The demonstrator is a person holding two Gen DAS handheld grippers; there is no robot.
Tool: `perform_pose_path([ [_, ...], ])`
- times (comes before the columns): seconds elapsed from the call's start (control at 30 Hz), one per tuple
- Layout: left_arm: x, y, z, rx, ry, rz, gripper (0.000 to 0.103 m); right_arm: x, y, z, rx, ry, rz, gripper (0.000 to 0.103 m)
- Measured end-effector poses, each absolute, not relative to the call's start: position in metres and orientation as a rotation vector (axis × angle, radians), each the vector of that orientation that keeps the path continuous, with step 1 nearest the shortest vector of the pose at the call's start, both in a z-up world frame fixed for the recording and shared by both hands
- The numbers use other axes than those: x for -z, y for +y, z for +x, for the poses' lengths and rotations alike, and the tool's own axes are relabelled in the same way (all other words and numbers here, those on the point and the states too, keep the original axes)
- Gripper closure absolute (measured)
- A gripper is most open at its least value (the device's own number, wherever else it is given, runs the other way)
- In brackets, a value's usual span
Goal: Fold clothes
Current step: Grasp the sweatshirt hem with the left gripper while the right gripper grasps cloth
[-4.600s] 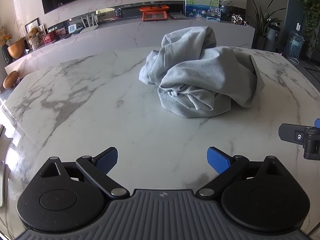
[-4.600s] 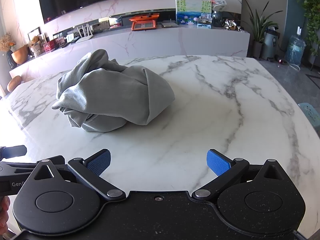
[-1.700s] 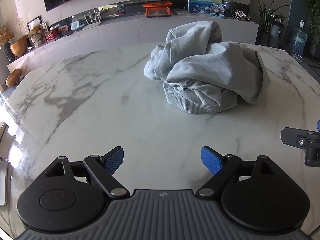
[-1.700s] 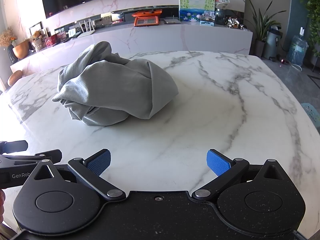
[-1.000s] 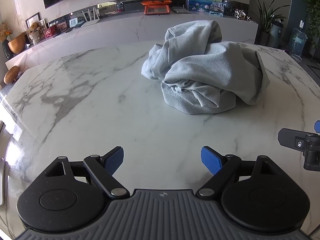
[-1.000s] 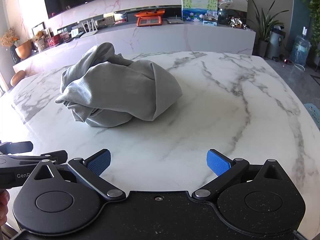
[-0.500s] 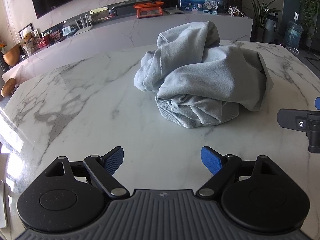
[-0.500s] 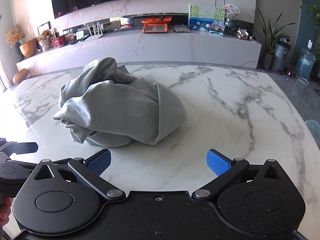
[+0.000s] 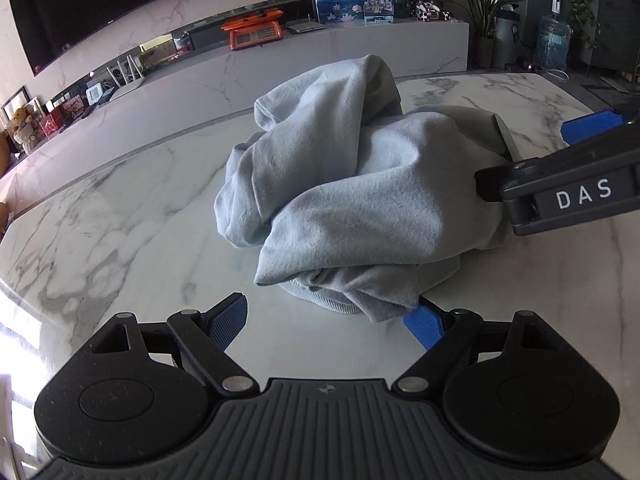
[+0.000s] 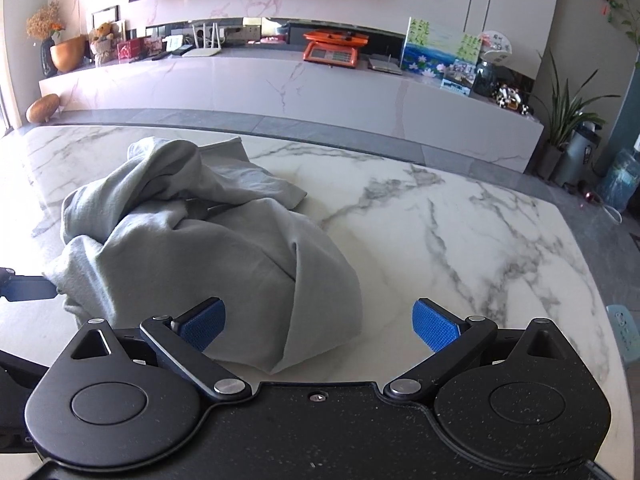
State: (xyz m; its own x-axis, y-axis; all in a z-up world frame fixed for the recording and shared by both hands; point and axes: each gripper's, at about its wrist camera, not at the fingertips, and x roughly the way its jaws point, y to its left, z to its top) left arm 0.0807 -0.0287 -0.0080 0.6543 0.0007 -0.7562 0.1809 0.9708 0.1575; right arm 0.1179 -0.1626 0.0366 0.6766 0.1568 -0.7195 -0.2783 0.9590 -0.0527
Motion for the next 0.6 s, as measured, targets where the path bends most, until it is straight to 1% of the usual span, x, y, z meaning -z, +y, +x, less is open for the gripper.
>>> perform_pose_path([
  [0.07,0.01,-0.03,0.087,0.105,0.851,0.214,0.019,-0.035,-0.162,0.125,-0.261,0.796,-0.16,0.005],
  [0.13,0.013,-0.031,0.091,0.111,0.85,0.181,0.023,-0.034,-0.163,0.127,-0.274,0.801,-0.151,0.009],
  [0.17,0.015,-0.033,0.091,0.105,0.839,0.178,0.024,-0.033,-0.164,0.128,-0.282,0.805,-0.139,0.012],
  [0.23,0.016,-0.035,0.09,0.097,0.82,0.189,0.026,-0.031,-0.168,0.129,-0.297,0.814,-0.11,0.021],
  [0.27,0.017,-0.037,0.089,0.097,0.813,0.202,0.03,-0.03,-0.17,0.13,-0.3,0.822,-0.098,0.031],
  [0.3,0.016,-0.036,0.089,0.098,0.809,0.205,0.032,-0.028,-0.172,0.132,-0.3,0.838,-0.082,0.043],
  [0.33,0.016,-0.036,0.088,0.1,0.805,0.206,0.034,-0.025,-0.175,0.134,-0.299,0.859,-0.067,0.05],
  [0.37,0.015,-0.034,0.089,0.101,0.806,0.197,0.037,-0.023,-0.177,0.136,-0.298,0.879,-0.051,0.063],
  [0.4,0.014,-0.033,0.089,0.103,0.807,0.188,0.04,-0.021,-0.179,0.137,-0.292,0.895,-0.04,0.072],
  [0.43,0.012,-0.031,0.089,0.106,0.808,0.181,0.045,-0.019,-0.179,0.137,-0.284,0.901,-0.039,0.077],
  [0.47,0.01,-0.028,0.09,0.112,0.813,0.169,0.05,-0.018,-0.179,0.138,-0.275,0.903,-0.04,0.089],
  [0.5,0.009,-0.027,0.09,0.113,0.816,0.159,0.052,-0.018,-0.179,0.137,-0.268,0.899,-0.047,0.093],
  [0.57,0.005,-0.022,0.089,0.121,0.823,0.133,0.064,-0.021,-0.176,0.132,-0.258,0.883,-0.068,0.095],
  [0.6,0.003,-0.019,0.089,0.125,0.825,0.122,0.066,-0.023,-0.176,0.129,-0.251,0.87,-0.079,0.097],
])
